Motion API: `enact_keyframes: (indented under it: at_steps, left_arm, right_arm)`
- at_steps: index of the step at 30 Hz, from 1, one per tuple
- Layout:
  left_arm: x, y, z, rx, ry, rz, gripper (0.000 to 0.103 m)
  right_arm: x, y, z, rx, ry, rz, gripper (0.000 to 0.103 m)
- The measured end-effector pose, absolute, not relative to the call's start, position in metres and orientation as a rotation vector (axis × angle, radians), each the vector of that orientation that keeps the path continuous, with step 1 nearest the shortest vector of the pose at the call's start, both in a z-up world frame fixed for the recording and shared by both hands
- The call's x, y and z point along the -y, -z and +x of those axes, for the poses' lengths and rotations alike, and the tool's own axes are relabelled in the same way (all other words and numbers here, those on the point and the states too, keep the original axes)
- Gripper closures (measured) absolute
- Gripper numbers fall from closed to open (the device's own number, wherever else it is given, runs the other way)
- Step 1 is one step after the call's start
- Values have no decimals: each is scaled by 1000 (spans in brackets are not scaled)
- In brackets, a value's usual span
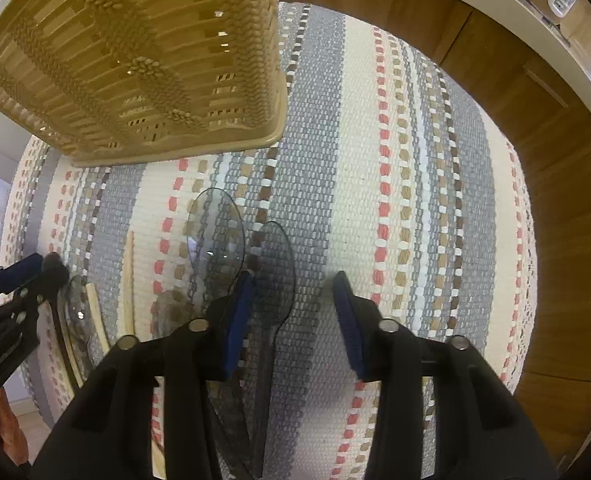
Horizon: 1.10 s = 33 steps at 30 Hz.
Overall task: Organize utensils
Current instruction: 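Grasp the black ladle with the left tool while the right tool grasps a clear plastic spoon, then lift both utensils over the beige basket and open both tools to drop them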
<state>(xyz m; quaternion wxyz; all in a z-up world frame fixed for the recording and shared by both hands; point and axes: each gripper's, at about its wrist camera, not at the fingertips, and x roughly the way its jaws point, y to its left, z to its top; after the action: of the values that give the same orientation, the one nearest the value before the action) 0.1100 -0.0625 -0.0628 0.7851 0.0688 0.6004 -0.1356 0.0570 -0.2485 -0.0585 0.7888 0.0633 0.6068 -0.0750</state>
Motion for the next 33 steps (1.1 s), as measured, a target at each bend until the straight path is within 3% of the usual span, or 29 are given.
enact_keyframes:
  at_steps: [1,6,9,23,33]
  left_arm:
    - [65,62,110,-1296,292,153,66]
    - [69,60,110,-1290,308,140,67]
    - [58,57,110,-1282,333,92,67]
    - [41,2,82,-1044,404,54,67]
    - [30,-108,58,-626,336,61,67]
  right_arm:
    - [247,58,57,-1309,160,132,83]
    - [243,59,62,-1309,135,121,88]
    - [246,52,56,-1289,114,137,97]
    - [254,0,10,-1038,40,134,98]
    - [258,-94,-5,-691,17,179,98]
